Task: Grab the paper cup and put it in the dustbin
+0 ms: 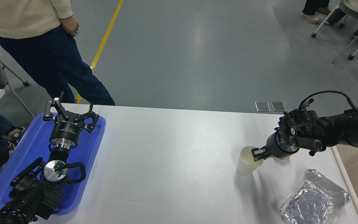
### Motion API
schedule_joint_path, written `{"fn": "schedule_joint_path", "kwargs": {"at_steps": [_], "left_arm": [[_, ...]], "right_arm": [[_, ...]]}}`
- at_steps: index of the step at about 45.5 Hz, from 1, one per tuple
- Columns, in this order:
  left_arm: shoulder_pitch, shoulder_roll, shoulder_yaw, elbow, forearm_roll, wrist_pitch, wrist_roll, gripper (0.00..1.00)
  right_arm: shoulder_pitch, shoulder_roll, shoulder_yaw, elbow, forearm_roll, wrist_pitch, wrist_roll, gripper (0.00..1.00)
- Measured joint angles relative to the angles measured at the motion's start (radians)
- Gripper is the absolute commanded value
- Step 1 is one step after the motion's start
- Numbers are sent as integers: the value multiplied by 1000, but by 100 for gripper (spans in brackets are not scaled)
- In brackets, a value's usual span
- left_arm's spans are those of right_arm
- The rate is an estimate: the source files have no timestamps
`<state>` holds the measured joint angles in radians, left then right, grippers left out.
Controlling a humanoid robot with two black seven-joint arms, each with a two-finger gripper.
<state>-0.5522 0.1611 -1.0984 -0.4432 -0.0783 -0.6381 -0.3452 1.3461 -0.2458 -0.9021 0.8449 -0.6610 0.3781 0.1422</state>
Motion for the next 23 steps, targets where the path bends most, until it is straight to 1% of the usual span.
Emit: {"fn": "schedule_joint_path", "kwargs": {"at_steps": [12,23], "left_arm": [[0,0,0,0,0,0,0,100],[0,0,0,0,0,0,0,100]], "right_arm": [[40,-6,-8,22,-1,4,1,0],[192,-66,-58,139,13,21,10,0]]}}
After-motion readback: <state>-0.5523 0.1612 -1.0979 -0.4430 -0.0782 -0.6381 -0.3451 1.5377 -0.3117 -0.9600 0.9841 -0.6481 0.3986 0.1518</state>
